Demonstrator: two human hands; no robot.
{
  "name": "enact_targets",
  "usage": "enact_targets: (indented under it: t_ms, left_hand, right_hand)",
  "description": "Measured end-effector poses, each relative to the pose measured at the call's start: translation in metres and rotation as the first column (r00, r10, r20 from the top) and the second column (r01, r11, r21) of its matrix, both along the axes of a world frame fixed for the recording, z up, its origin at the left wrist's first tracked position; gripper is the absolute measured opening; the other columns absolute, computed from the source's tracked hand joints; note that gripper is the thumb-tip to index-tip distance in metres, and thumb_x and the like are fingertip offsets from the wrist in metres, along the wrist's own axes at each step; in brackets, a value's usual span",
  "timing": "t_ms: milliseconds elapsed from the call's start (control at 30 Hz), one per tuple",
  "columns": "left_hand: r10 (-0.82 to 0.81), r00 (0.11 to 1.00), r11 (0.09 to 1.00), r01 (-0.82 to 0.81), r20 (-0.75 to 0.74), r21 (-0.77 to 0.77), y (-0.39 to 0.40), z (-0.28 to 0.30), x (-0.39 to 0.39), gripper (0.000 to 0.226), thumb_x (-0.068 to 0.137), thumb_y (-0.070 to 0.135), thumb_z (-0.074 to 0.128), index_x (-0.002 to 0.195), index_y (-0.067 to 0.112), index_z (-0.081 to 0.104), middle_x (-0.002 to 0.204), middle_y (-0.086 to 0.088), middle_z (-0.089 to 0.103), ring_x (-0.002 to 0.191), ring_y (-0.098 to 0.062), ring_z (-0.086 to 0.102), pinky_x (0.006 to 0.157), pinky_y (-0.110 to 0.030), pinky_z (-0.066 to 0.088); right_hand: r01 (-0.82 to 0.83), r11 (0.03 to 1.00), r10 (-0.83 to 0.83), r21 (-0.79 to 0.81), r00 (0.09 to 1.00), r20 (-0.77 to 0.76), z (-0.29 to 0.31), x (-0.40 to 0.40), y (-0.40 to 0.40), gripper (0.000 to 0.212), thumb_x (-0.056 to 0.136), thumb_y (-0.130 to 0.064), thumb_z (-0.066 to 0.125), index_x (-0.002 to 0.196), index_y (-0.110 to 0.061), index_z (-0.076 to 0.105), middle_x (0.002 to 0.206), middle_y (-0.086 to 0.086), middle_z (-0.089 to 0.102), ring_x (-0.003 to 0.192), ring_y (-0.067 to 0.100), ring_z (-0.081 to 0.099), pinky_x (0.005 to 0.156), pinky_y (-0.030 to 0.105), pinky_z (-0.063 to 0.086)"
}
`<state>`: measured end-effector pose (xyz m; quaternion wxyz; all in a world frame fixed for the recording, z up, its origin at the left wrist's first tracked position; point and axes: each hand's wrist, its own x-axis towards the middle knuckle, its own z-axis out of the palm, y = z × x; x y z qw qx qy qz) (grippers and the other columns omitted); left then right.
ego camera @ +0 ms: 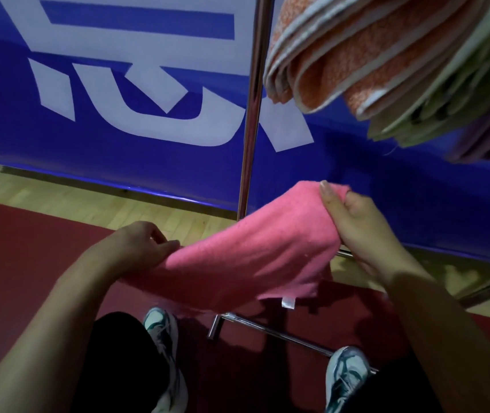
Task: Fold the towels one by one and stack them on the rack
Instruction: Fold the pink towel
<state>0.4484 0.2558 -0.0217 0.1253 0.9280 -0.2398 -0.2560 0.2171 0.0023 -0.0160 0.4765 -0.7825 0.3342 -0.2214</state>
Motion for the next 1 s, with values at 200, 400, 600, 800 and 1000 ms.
enact_targets:
  t_ms: [200, 400, 600, 800, 1000]
  left_hand:
    - [-0.052, 0.997, 0.997, 0.055, 0.056, -0.051, 0.001, -0.003, 0.001, 0.015, 0.091, 0.044, 0.075, 0.097, 0.030, 0.073, 0.094, 0.000, 0.074, 0.083, -0.017, 0.066, 0.070, -0.028, 0.046]
    - [-0.122, 0.990, 0.991, 0.125, 0.066, -0.037, 0.002, -0.002, -0.001, 0.005, 0.095, 0.032, 0.069, 0.097, 0.033, 0.075, 0.086, 0.002, 0.071, 0.076, -0.014, 0.065, 0.062, -0.025, 0.046]
    - [-0.306, 0.951, 0.911, 0.283, -0.033, -0.300, -0.006, -0.002, -0.018, 0.071, 0.069, 0.085, 0.066, 0.126, 0.043, 0.062, 0.134, 0.009, 0.060, 0.120, -0.010, 0.061, 0.103, -0.030, 0.052]
    - [-0.504, 0.858, 0.678, 0.464, 0.099, -0.571, -0.056, -0.001, -0.068, 0.039, 0.091, 0.052, 0.072, 0.113, 0.021, 0.070, 0.089, 0.000, 0.074, 0.077, -0.017, 0.068, 0.074, -0.043, 0.057]
    - [-0.448, 0.858, 0.637, 0.504, 0.252, -0.583, -0.060, -0.001, -0.060, 0.034, 0.099, 0.046, 0.058, 0.082, 0.017, 0.065, 0.065, -0.004, 0.056, 0.058, -0.015, 0.047, 0.056, -0.033, 0.038]
  right_hand:
    - [0.030, 0.998, -0.036, 0.061, 0.995, 0.090, 0.008, -0.003, 0.001, 0.043, 0.099, -0.054, 0.057, 0.101, -0.017, 0.079, 0.089, 0.000, 0.079, 0.082, 0.006, 0.074, 0.065, 0.023, 0.055]
    - [0.000, 0.997, -0.010, 0.079, 0.991, 0.130, 0.009, -0.002, 0.005, 0.031, 0.100, -0.044, 0.061, 0.096, -0.018, 0.079, 0.091, 0.009, 0.078, 0.083, 0.016, 0.075, 0.071, 0.027, 0.060]
    - [-0.215, 0.976, 0.216, -0.021, 0.972, 0.089, 0.009, 0.009, 0.026, 0.032, 0.099, -0.046, 0.060, 0.112, -0.024, 0.078, 0.101, -0.009, 0.080, 0.102, 0.012, 0.074, 0.091, 0.038, 0.057]
    - [-0.425, 0.899, 0.421, -0.105, 0.905, -0.059, -0.005, 0.025, 0.056, 0.039, 0.098, -0.053, 0.059, 0.112, -0.023, 0.078, 0.096, -0.002, 0.079, 0.089, 0.004, 0.072, 0.086, 0.040, 0.057]
    - [-0.534, 0.845, 0.533, 0.025, 0.846, 0.031, -0.004, 0.020, 0.050, 0.034, 0.093, -0.027, 0.075, 0.126, -0.028, 0.068, 0.115, -0.010, 0.076, 0.110, 0.004, 0.070, 0.102, 0.037, 0.056]
